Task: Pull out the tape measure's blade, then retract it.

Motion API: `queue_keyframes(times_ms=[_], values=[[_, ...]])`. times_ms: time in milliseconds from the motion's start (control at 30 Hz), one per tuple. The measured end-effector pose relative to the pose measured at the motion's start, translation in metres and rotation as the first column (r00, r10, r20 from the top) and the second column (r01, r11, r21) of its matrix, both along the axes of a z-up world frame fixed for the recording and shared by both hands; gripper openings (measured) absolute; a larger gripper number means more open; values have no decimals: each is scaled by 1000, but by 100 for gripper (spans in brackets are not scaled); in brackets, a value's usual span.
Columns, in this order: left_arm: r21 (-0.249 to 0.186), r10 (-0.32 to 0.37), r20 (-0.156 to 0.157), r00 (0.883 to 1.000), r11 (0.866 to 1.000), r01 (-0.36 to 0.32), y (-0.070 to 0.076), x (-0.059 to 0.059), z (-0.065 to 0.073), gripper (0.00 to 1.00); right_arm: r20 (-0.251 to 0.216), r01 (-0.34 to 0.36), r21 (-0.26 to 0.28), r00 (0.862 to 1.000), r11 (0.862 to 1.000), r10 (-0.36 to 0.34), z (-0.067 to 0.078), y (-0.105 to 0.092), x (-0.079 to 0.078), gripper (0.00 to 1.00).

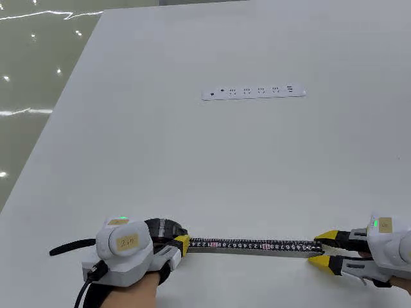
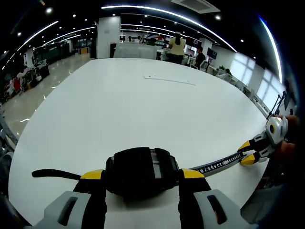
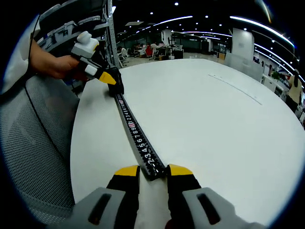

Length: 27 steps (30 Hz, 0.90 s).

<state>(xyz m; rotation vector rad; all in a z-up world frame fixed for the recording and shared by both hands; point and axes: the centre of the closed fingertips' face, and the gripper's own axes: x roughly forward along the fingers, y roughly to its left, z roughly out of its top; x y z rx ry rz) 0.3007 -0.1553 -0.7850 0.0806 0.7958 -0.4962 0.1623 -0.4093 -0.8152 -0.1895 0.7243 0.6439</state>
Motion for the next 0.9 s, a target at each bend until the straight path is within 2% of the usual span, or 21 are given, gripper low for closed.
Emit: queue_keyframes(times_ms=[167,467,900], values=[[0,-1,0,1000,1000,1,0,0,0,58,9,-21,-14,1000,1000,21,0,-1,1,18],[2,0,-5,1000,1000,0,0,0,-1,58,22,-100,-49,995,994,101,-2,-2,1,15],[19,1,-23,1000,1000,0,0,0,-1,57,22,-79,-27,997,997,80,0,-2,1,15]])
